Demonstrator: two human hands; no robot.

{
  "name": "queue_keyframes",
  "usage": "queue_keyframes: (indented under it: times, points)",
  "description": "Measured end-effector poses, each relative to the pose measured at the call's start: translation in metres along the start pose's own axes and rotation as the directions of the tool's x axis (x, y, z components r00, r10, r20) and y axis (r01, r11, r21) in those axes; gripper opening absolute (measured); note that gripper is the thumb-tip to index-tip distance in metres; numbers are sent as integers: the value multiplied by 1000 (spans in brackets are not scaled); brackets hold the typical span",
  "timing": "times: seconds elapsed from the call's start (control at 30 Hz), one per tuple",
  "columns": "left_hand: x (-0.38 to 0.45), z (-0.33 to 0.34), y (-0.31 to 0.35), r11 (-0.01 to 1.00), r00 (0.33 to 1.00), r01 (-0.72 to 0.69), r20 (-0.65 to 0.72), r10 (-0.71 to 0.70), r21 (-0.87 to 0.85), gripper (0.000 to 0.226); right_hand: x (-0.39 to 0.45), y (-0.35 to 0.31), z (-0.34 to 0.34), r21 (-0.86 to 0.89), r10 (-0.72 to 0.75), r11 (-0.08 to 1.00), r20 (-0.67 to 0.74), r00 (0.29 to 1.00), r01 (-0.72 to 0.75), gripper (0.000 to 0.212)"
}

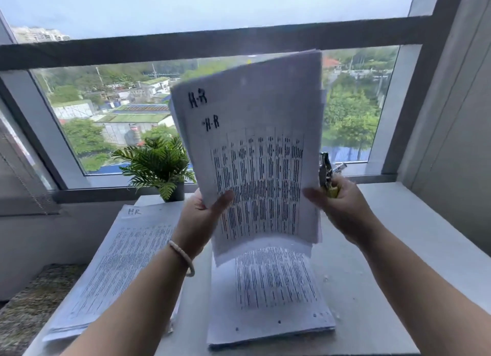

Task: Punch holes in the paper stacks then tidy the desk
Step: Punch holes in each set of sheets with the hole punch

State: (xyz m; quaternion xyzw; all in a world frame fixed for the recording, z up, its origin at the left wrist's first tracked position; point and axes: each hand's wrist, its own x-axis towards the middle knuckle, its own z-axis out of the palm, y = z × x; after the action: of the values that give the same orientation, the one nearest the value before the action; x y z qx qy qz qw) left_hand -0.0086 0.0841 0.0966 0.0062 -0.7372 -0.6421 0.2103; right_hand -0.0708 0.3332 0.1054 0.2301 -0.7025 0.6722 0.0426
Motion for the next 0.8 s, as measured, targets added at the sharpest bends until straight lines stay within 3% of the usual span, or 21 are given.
queue_keyframes:
  times: [0.1,0.2,0.27,0.37,0.5,0.67,0.73,0.8]
  points:
    - [-8,-5,-6,999,1000,19,-11,-18,26,36,-14,15,3,12,76,997,54,996,-77,18]
    - [-5,-12,-6,995,999,-49,-15,50,91,51,-18,23,3,76,106,992,1,994,-105,21]
    - [-1,-13,-3,994,996,-49,-70,57,101,40,-15,26,4,125,124,985,-29,992,-119,27]
    - [4,-11,-2,1000,996,-5,-87,3,-27,15,-15,28,6,171,130,978,-39,991,-122,28]
    - [-1,-6,-11,986,994,71,-72,-82,-148,31,-23,38,13,165,158,975,-57,986,-147,21]
    - [-1,2,-5,998,996,31,-84,-35,-53,11,-30,38,21,180,165,972,-84,983,-148,22]
    - [-1,1,-4,991,994,8,-104,-22,-132,21,-30,39,20,204,165,969,-111,980,-140,24]
    - [-6,1,-13,984,991,103,-74,-115,-148,32,-35,46,21,178,212,965,-104,972,-191,26]
